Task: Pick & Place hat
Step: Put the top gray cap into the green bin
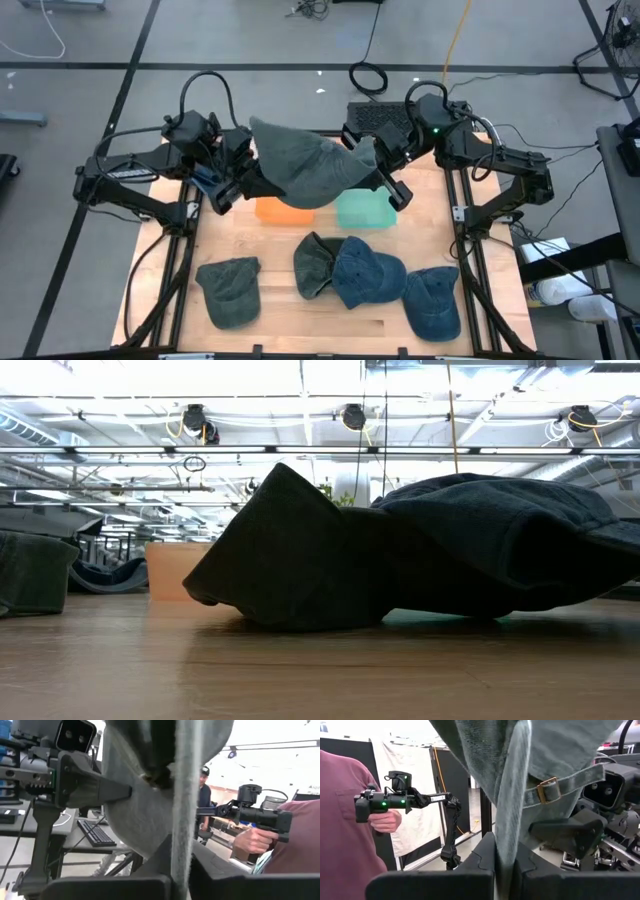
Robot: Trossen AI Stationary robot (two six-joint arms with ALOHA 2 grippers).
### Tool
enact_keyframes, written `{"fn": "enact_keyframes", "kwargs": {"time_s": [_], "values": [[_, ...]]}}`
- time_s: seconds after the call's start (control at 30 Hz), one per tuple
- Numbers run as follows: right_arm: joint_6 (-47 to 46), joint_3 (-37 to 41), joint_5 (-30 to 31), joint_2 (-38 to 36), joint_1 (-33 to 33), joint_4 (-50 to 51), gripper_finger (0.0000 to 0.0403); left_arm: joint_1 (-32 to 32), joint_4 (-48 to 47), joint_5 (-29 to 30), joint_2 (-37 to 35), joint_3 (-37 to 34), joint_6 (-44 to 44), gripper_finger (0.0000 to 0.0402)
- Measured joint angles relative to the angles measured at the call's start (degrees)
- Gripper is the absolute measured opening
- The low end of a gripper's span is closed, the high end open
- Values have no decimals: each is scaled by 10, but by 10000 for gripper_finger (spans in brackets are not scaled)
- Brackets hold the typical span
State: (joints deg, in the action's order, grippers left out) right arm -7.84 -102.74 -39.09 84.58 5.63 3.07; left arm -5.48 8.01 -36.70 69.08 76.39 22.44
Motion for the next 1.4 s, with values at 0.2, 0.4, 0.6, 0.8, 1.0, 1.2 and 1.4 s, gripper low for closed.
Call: {"fn": "enact_keyframes", "kwargs": {"time_s": [0.2,0.4,0.6,0.8,1.0,1.2,1.4], "values": [[0,0,1,0,0,-1,5,3,13,-13,0,0,-12,13],[0,0,1,0,0,-1,7,3,12,-14,1,0,-35,9],[-28,0,5,0,1,6,51,0,11,-36,-3,0,-20,9],[-46,0,19,-9,15,37,140,-11,-3,-63,-19,0,-7,9],[-50,0,17,-27,27,91,214,-30,-108,-72,-57,0,0,9],[-50,1,34,-53,28,146,242,-44,-212,-70,-92,0,-2,9],[-50,0,126,-85,34,216,238,-44,-302,-70,-114,0,-1,9]]}}
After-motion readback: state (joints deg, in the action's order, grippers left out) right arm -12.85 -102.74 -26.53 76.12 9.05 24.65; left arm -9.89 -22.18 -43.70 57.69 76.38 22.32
